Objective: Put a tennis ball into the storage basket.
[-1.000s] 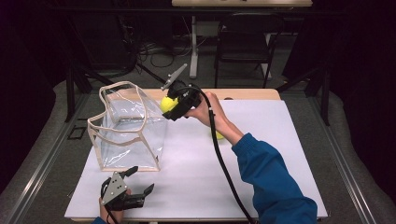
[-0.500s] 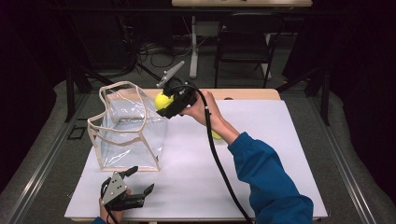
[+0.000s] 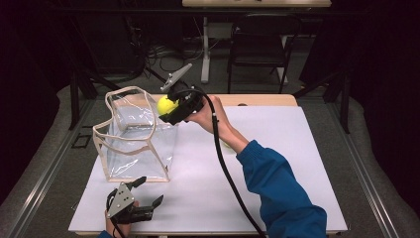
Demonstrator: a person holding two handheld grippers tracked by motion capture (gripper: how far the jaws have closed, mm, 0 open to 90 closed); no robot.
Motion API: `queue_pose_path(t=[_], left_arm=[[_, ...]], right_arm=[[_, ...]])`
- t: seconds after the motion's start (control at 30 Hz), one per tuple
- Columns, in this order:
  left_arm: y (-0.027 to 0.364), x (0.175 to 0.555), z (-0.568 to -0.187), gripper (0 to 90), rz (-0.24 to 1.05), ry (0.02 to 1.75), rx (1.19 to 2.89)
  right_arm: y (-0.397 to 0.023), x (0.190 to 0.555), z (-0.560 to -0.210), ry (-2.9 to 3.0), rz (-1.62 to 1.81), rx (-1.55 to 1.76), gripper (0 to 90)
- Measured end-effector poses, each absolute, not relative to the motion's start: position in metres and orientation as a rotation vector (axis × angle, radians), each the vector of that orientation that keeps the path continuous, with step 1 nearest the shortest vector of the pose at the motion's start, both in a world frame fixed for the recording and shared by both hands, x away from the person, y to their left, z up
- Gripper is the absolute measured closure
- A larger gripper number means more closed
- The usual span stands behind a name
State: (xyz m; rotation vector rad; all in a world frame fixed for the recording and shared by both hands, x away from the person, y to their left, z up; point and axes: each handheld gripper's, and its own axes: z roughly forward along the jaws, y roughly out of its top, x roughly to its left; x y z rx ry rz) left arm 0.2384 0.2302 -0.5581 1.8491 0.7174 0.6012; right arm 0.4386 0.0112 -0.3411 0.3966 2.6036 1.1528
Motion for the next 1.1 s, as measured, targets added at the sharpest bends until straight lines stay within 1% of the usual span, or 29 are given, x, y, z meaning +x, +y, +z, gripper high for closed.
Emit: queue_pose_path(t=[0.37,1.1], left_arm=[[0.231,0.238,-0.558,16.1,0.599,0.715,1.849],[0.231,0.238,-0.558,16.1,0.603,0.711,1.841]], right_arm=[[0.024,0.434,-0.340,2.586,1.202,0.369,26.1],[0.033,0.432,-0.338,2.557,1.289,0.358,26.1]])
